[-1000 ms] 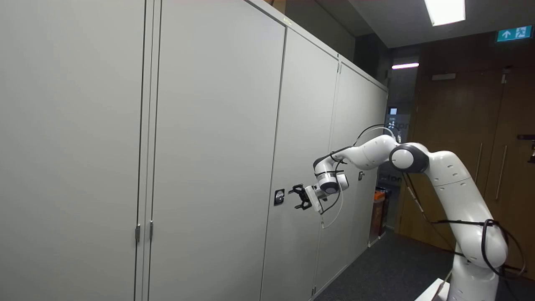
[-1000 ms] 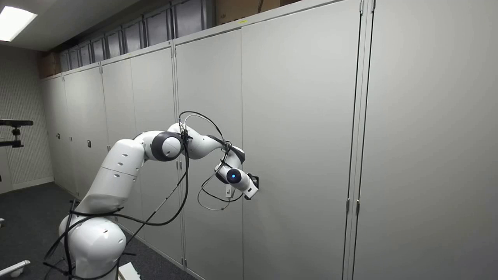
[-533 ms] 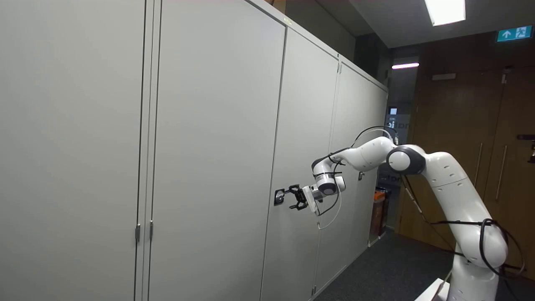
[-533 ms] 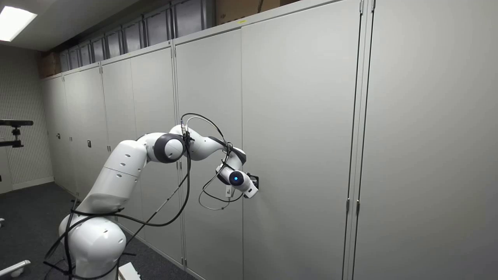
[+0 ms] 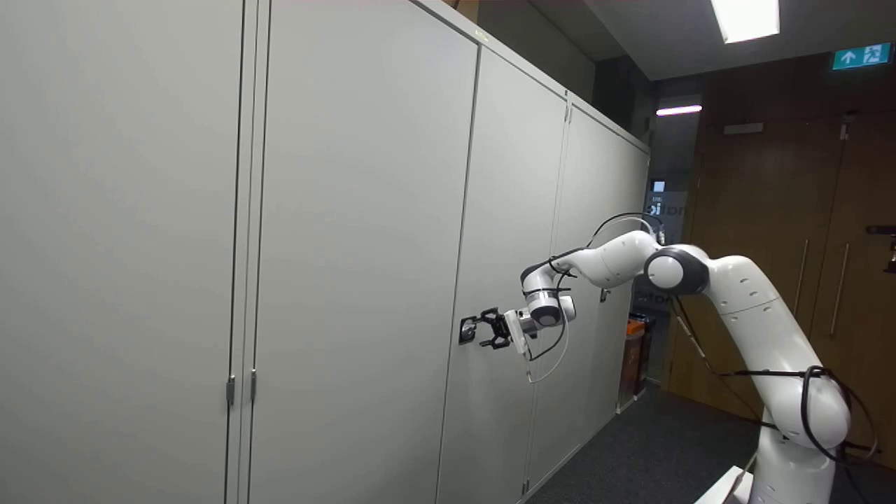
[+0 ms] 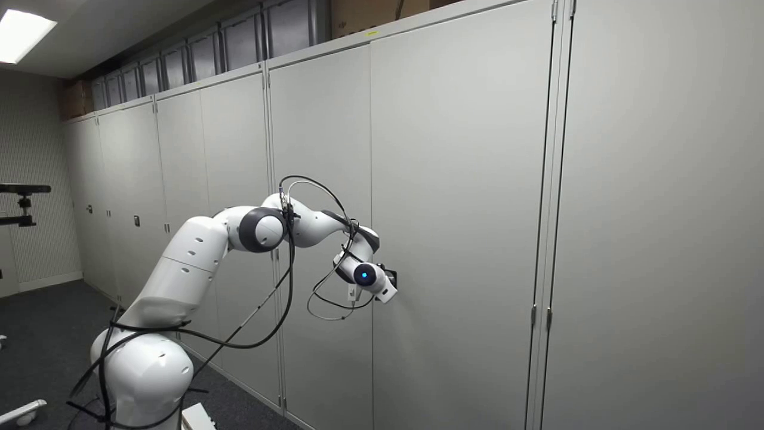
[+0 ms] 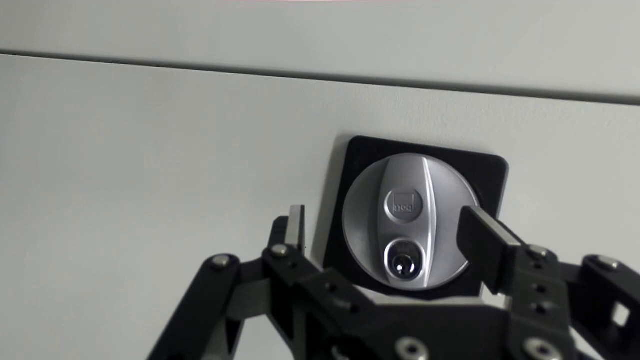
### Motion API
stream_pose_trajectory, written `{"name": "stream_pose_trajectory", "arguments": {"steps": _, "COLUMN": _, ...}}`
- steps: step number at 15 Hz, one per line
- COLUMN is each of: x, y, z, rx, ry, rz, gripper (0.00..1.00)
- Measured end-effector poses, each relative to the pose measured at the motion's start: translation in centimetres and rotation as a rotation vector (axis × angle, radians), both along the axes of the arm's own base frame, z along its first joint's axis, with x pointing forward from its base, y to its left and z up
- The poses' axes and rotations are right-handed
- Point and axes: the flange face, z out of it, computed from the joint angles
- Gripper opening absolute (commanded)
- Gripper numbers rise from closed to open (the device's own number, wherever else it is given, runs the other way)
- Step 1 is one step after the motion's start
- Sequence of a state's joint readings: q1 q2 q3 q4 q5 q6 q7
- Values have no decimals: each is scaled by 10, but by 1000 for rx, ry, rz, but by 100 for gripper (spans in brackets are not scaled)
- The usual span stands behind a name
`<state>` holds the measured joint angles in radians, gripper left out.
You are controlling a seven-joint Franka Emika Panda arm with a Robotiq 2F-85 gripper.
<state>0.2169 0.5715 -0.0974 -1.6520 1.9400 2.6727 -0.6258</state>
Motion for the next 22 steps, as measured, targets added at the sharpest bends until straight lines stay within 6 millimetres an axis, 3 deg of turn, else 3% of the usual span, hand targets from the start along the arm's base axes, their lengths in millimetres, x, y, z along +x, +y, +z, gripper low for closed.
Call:
{"name": "stream_pose_trajectory", "arguments": {"steps": 5, "x": 7, "y": -1, "z": 2, "rx": 8, "ry": -13, "rz": -8, "gripper": 73}}
{"name": "stream_pose_trajectory", "arguments": {"steps": 12, "x": 17, "y": 2, "z": -1, "rx": 7, "ry": -25, "rz": -5, "gripper": 59}}
{"name": "stream_pose_trajectory", "arguments": {"steps": 18, "x": 22, "y": 4, "z": 2, "rx": 9, "ry": -39, "rz": 2, "gripper": 8}}
{"name": "stream_pose_trajectory", "arguments": {"steps": 22, "x": 22, "y": 4, "z": 3, "rx": -1, "ry": -49, "rz": 10, "gripper": 8}}
